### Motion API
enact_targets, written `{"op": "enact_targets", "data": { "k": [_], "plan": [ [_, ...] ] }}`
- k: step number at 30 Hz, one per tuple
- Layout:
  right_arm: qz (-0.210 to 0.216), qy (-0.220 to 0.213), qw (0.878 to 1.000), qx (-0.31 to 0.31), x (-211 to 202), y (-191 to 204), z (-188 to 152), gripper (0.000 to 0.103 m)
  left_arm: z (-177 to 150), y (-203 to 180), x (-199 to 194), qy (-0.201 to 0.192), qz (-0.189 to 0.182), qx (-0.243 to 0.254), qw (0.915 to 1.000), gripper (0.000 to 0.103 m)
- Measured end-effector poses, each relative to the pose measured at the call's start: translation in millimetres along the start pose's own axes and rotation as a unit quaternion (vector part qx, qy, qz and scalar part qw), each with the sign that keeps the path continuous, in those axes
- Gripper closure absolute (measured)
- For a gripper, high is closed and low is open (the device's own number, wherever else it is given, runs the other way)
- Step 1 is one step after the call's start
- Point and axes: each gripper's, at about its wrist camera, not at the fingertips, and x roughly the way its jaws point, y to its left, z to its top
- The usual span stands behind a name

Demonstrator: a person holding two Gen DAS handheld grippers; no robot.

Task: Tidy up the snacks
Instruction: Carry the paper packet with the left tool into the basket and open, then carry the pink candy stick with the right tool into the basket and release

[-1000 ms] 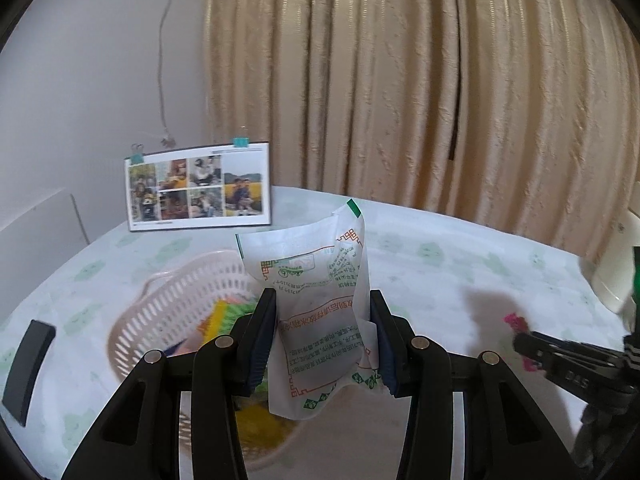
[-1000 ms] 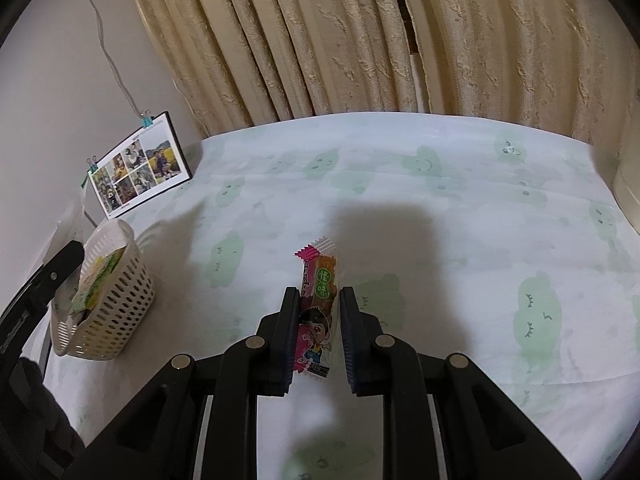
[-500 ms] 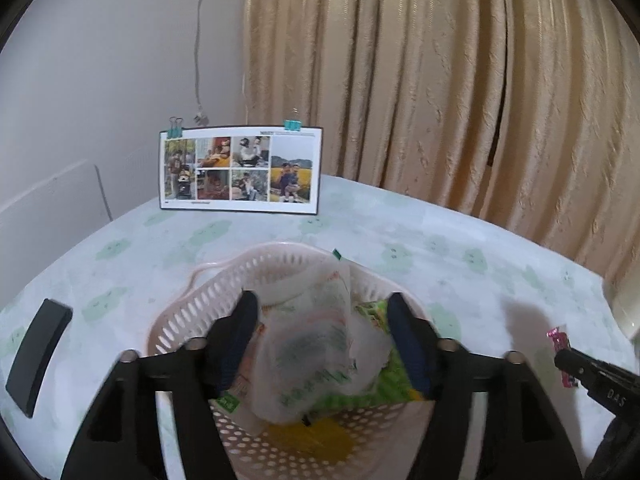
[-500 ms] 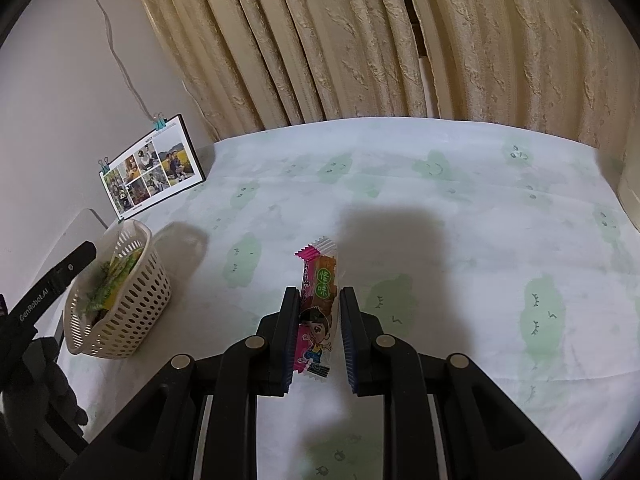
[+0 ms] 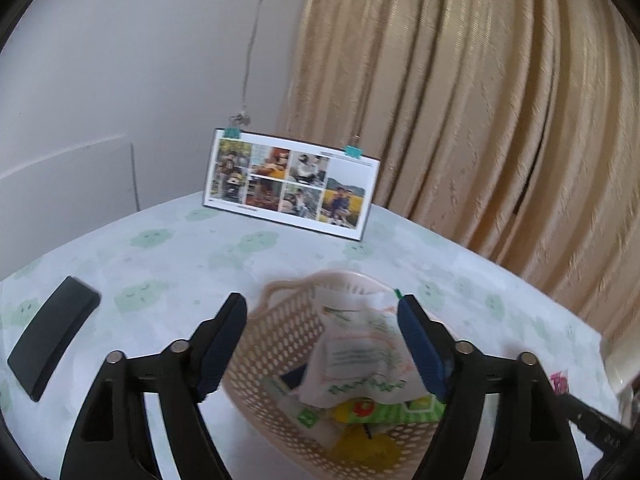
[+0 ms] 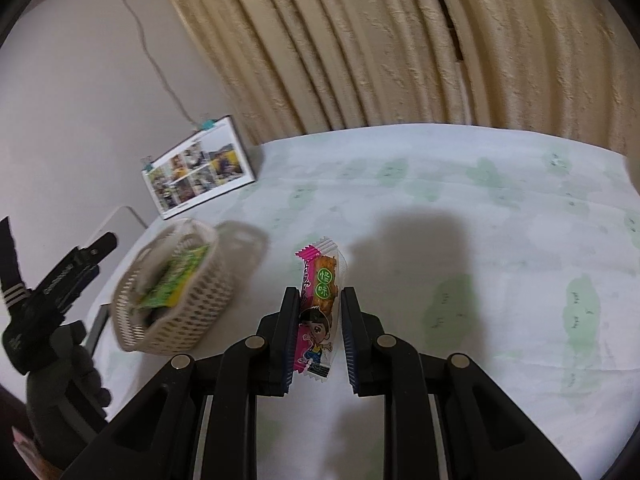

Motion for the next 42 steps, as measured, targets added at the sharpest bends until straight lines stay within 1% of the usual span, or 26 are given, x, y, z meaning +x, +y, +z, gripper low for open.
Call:
{"op": "enact_targets", "data": {
  "k": [6,8,9,12,17,22,25,26,28,30,32,35,36,38,42],
  "plan": [
    [0.055,0.000,0.998,-0.025,-2.1,44.9,-0.6,0.082,2.4,11.6,-5.8,-0.012,0.006,-0.014,0.9998,0.020],
    [0.073,0.003,0.997,-0.030,-0.7,58.3,-1.3,0.082,2.9,14.5,-8.6,-0.016,0.008,-0.018,0.9997,0.018],
    [0.084,0.005,0.996,-0.033,1.0,66.5,-1.6,0.082,3.2,15.9,-9.8,-0.019,0.009,-0.020,0.9996,0.015],
    [0.112,0.014,0.993,-0.045,9.2,91.9,-2.4,0.082,4.0,18.7,-13.4,-0.027,0.016,-0.020,0.9993,0.015],
    [0.131,0.029,0.989,-0.067,29.2,123.3,-6.4,0.081,4.2,21.8,-16.6,-0.034,0.022,-0.020,0.9990,0.015],
    [0.123,0.039,0.989,-0.079,51.5,138.4,-11.3,0.080,4.4,22.4,-17.7,-0.036,0.024,-0.019,0.9989,0.014],
    [0.118,0.033,0.989,-0.085,52.5,139.0,-12.9,0.062,4.7,22.4,-19.1,-0.039,0.025,-0.020,0.9987,0.010],
    [0.116,0.029,0.989,-0.085,50.8,137.7,-12.9,0.060,5.1,22.5,-18.8,-0.041,0.025,-0.020,0.9986,0.010],
    [0.117,0.023,0.989,-0.085,47.5,135.4,-11.9,0.060,4.9,22.4,-20.0,-0.045,0.028,-0.018,0.9984,0.010],
    [0.113,0.017,0.990,-0.084,42.4,132.2,-11.0,0.058,4.3,22.1,-19.9,-0.048,0.035,-0.013,0.9982,0.009],
    [0.099,0.011,0.991,-0.089,39.1,131.5,-11.4,0.049,3.9,20.9,-19.7,-0.050,0.043,-0.006,0.9978,0.009],
    [0.074,0.013,0.993,-0.092,38.3,127.7,-10.8,0.038,2.9,17.4,-22.2,-0.060,0.056,0.011,0.9966,0.008],
    [0.069,0.014,0.993,-0.093,37.5,126.6,-10.7,0.036,2.4,15.3,-23.8,-0.066,0.063,0.021,0.9956,0.006],
    [0.064,0.015,0.993,-0.094,36.0,125.2,-10.4,0.028,1.3,11.7,-26.1,-0.077,0.073,0.039,0.9935,0.003],
    [0.045,0.004,0.993,-0.109,30.5,126.7,-10.8,0.020,-2.4,6.1,-31.4,-0.099,0.097,0.077,0.9874,0.003]
  ]
}}
